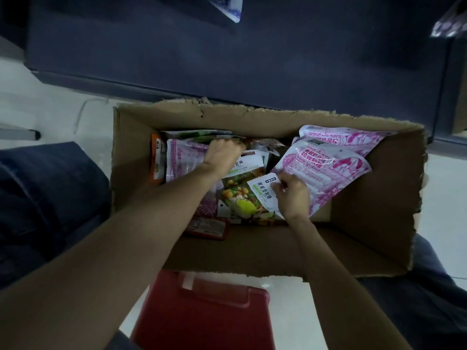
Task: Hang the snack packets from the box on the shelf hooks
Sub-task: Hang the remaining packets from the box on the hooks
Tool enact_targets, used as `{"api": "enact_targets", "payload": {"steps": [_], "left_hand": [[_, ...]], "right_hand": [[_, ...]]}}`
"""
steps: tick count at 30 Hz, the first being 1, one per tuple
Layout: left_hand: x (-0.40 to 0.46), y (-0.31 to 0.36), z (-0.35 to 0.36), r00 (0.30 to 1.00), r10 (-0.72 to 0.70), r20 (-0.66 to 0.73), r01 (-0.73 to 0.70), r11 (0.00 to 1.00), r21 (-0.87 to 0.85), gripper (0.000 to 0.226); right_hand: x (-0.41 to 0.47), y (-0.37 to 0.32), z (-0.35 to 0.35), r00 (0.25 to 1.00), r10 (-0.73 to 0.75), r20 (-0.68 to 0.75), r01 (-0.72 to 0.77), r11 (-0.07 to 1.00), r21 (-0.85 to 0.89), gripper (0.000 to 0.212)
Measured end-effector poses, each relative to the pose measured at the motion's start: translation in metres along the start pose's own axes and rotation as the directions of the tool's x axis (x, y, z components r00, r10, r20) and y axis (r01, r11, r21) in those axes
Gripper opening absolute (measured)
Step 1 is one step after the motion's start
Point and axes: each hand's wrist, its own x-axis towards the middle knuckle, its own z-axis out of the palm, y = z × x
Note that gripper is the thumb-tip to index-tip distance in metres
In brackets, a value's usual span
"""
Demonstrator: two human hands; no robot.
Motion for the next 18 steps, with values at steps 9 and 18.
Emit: {"api": "enact_targets", "payload": {"steps": [9,18], "left_hand": [[-0.065,-0.003,-0.07,0.928,0.132,-0.349,-0.292,0.839,-0.458,0.021],[-0.152,0.043,-0.238,0.844,0.069,-0.531,-0.36,0.807,-0.469,0.026]], "right_hand": [[-0.052,-0.043,-0.063,0.949,-0.095,-0.3,0.153,0.972,0.179,0.013],[-0.115,-0.139,-0.195,0.7,-0.349,-0.623,0.489,0.87,0.062,0.015]]}}
